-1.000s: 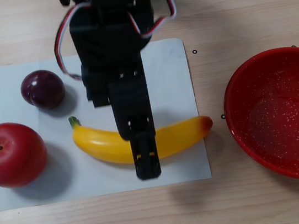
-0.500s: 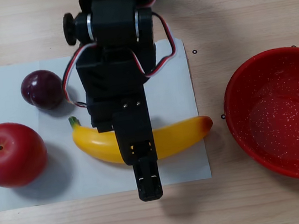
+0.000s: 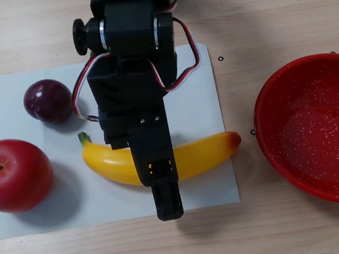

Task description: Grasp the banana and put it in the red bowl.

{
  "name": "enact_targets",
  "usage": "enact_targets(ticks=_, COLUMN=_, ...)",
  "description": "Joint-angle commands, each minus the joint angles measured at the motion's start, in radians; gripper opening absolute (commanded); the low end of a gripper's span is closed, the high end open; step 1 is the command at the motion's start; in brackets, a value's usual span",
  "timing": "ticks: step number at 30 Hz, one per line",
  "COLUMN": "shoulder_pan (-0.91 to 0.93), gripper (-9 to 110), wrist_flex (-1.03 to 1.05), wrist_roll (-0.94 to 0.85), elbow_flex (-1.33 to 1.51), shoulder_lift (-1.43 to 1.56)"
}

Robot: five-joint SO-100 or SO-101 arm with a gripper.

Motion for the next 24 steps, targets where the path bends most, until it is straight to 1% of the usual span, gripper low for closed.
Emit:
enact_targets(ticks=1, shoulder_pan=-0.002, gripper=34, wrist_flex=0.02, wrist_roll=-0.012, elbow_flex=-0.118, shoulder_lift=0.061)
enact_targets(ticks=6, shoulder_pan=-0.006, gripper=24, wrist_flex=0.037, wrist_roll=-0.011, elbow_flex=-0.12, shoulder_lift=0.067)
enact_targets(ticks=11, shoulder_pan=-0.011, gripper=1, wrist_flex=0.055, wrist_roll=-0.012, elbow_flex=-0.117, shoulder_lift=0.086)
enact_targets(ticks=16, shoulder_pan=-0.017, gripper=0, wrist_flex=0.106, wrist_roll=-0.037, elbow_flex=-0.112, shoulder_lift=0.124)
enact_targets(ticks=24, shoulder_pan=-0.011, gripper=0, wrist_flex=0.172, wrist_roll=-0.054, elbow_flex=-0.052, shoulder_lift=0.265)
